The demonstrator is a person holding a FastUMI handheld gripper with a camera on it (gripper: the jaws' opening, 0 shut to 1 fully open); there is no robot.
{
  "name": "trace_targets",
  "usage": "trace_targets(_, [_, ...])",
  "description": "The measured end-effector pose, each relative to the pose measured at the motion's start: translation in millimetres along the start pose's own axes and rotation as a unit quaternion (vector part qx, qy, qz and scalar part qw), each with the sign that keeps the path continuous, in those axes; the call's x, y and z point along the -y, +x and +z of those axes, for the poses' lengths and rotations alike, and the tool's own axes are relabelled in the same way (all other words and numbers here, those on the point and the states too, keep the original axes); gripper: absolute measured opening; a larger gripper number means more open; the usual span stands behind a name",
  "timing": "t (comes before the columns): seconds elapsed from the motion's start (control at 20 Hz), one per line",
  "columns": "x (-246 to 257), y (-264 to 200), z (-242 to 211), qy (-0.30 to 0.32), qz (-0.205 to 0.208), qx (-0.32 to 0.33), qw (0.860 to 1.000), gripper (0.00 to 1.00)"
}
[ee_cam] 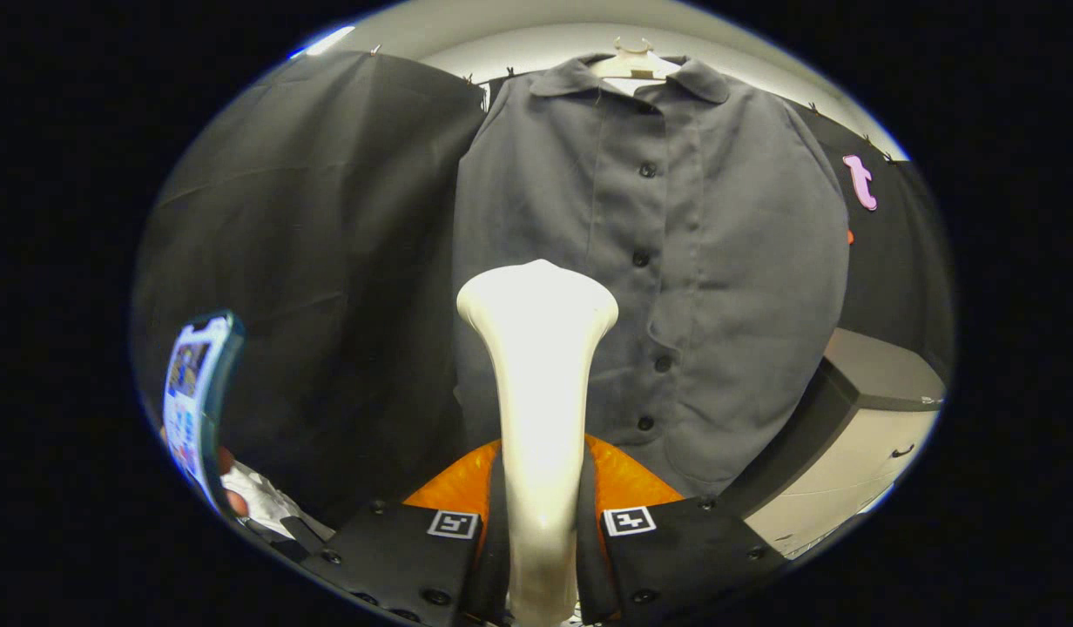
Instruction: Iron the clothes twice with a garment steamer, once on the left side and once on the right side.
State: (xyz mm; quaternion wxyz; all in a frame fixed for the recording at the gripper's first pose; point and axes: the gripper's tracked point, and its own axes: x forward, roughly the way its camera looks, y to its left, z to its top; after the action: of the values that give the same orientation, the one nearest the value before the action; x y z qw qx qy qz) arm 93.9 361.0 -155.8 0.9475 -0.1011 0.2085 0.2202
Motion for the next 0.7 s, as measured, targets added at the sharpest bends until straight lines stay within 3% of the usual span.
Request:
trace_targets(0.3, [56,-82,70,0.014,-0.007,0.078,0.997,0.38])
trace_targets(0.7, [170,-197,72,0.028,-0.086,0.111,0.990,0.38])
